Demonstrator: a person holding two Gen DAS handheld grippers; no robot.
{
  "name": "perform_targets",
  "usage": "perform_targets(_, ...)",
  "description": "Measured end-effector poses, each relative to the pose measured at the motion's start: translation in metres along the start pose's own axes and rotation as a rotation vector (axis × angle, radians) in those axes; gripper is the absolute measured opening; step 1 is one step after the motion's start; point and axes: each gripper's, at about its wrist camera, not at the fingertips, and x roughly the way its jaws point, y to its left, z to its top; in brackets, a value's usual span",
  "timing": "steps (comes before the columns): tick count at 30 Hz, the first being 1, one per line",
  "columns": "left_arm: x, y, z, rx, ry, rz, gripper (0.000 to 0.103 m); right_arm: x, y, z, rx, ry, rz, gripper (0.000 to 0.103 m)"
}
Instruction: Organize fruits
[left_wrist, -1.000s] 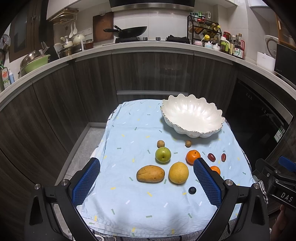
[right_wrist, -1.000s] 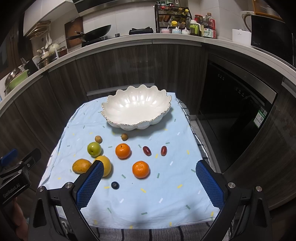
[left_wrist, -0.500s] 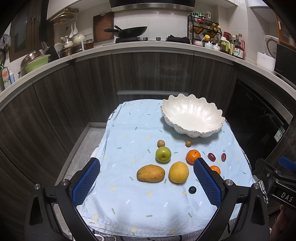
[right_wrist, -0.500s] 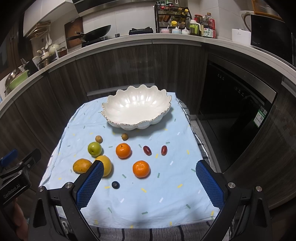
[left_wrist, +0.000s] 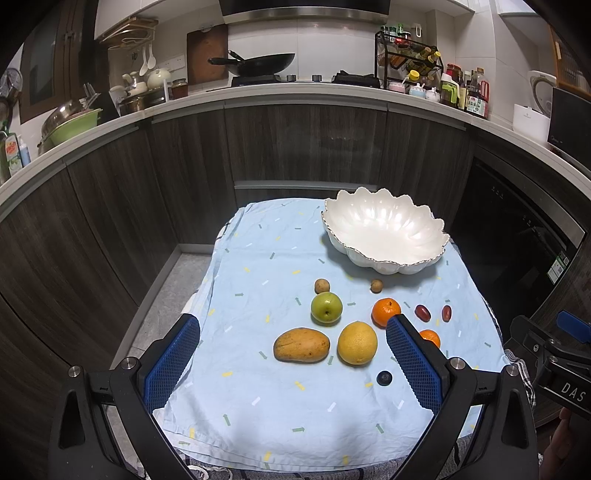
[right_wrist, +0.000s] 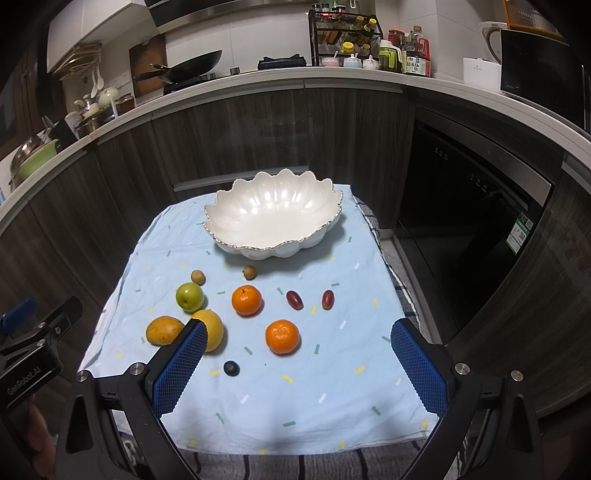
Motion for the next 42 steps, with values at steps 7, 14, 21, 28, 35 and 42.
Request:
perform_targets(7, -0.0013, -0.0002, -0.0004, 0.000, 0.000, 0.000, 0.103, 0.0001, -0.0001, -0.0002, 0.000, 0.000, 0.000, 0.101)
perform_targets(14, -0.0011, -0.0002, -0.0008, 0.000, 0.000, 0.000, 0.103, 0.0002, -0.0003, -0.0004, 0.001, 0.001, 0.000, 0.101)
perform_targets(21, -0.0009, -0.0003, -0.0009, 0.000, 0.000, -0.001, 0.103, 0.0006, -0.0004, -0.0006, 0.001, 0.001, 0.001, 0.101)
perform_targets(28, -0.0030, 0.0007, -0.0010, 0.004, -0.007, -0.008, 0.102, 0.0003, 0.0005, -0.0009, 0.003, 0.003, 0.001, 0.101)
perform_targets(35, -0.0015, 0.0003, -0.0021, 0.007, -0.004, -0.007, 0.102, 0.0011, 0.0007, -0.0020, 0.002, 0.004, 0.002, 0.101)
perform_targets(42, 0.0059, -0.0034, -0.0022, 0.020, 0.007, -0.005, 0.100, 0.0081, 0.0022, -0.0034, 0.004, 0.018, 0.004, 0.101)
